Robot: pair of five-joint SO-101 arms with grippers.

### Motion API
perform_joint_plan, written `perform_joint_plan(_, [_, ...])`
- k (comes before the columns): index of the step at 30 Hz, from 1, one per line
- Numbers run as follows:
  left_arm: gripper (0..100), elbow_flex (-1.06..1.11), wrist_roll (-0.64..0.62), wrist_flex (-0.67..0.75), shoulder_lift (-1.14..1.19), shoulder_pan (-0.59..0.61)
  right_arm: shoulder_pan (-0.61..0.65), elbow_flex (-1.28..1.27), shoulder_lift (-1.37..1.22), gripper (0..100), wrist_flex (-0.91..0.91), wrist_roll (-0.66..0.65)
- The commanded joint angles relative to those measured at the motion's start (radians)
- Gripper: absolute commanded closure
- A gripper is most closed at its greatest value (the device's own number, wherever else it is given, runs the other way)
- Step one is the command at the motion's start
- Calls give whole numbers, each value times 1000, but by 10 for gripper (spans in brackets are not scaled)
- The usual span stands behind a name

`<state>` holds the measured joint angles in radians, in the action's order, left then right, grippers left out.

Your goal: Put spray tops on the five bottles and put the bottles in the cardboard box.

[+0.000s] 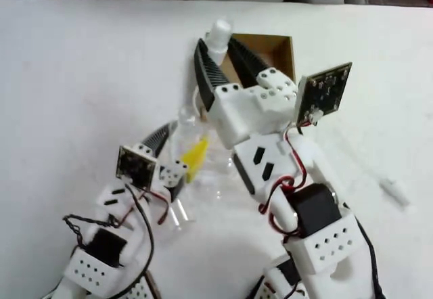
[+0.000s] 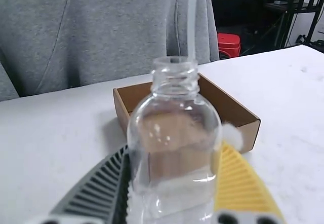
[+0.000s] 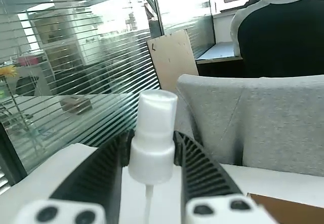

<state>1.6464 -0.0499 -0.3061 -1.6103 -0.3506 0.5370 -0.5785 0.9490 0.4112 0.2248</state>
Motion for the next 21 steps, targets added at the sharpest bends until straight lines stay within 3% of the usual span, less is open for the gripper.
perform_joint_plan(1, [980,-2,-11,31,-18,-8,10,55,15,983,-50,5])
perform_joint_plan(21, [980,18,-11,37,-18,-10,51,71,19,983,19,11])
